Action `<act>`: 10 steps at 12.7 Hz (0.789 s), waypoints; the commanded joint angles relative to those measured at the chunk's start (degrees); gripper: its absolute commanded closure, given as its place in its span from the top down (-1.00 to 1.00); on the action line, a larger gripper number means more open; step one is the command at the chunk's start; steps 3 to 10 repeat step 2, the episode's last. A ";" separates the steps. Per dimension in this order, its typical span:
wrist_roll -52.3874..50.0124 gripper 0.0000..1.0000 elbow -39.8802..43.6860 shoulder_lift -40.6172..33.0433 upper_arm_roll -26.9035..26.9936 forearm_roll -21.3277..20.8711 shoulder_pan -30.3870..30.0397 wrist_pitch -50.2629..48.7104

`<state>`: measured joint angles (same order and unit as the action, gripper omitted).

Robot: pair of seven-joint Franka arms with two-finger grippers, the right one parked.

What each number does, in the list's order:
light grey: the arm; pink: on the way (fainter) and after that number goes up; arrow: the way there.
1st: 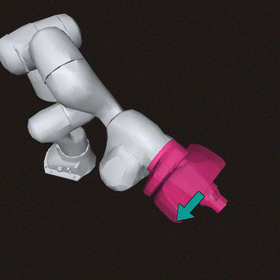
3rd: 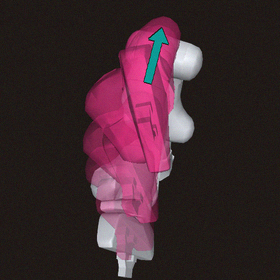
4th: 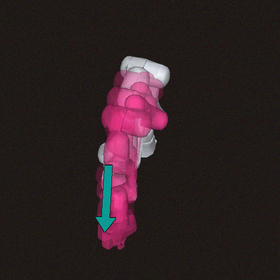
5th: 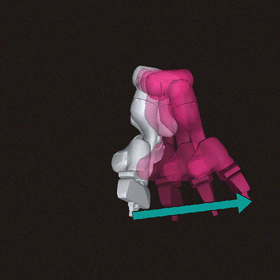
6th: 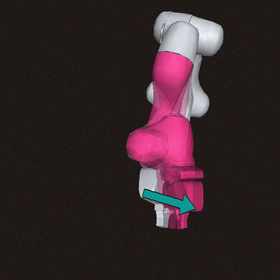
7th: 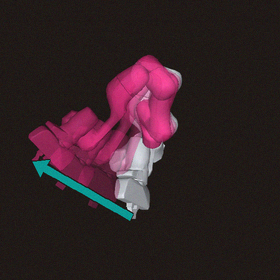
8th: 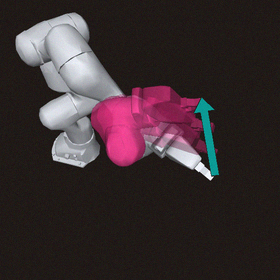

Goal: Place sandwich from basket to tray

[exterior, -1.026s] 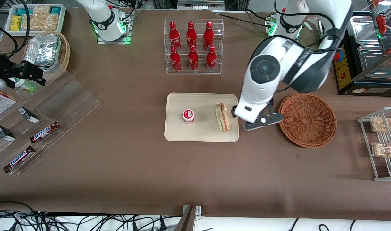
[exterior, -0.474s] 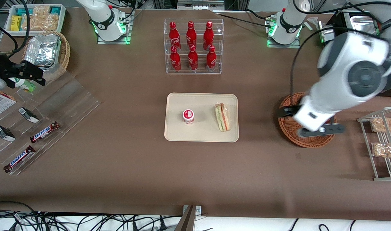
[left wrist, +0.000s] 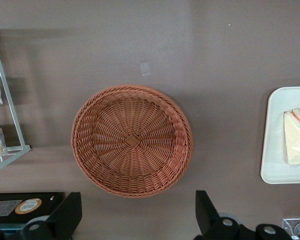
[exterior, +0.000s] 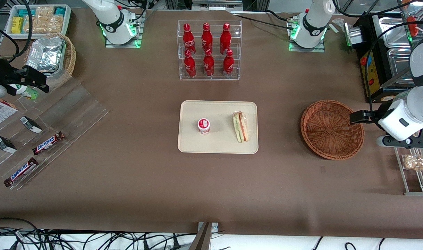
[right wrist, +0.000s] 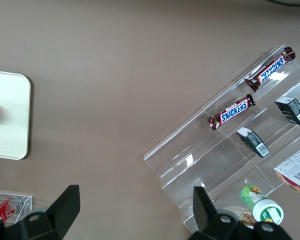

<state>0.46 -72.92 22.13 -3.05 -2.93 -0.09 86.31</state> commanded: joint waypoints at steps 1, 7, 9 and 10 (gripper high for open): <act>1.74 1.00 -0.11 -0.16 0.06 1.26 1.50 -0.18; 1.83 1.00 -0.11 -0.07 0.06 1.26 2.02 -0.01; 1.83 1.00 -0.11 -0.07 0.06 1.26 2.02 -0.01; 1.83 1.00 -0.11 -0.07 0.06 1.26 2.02 -0.01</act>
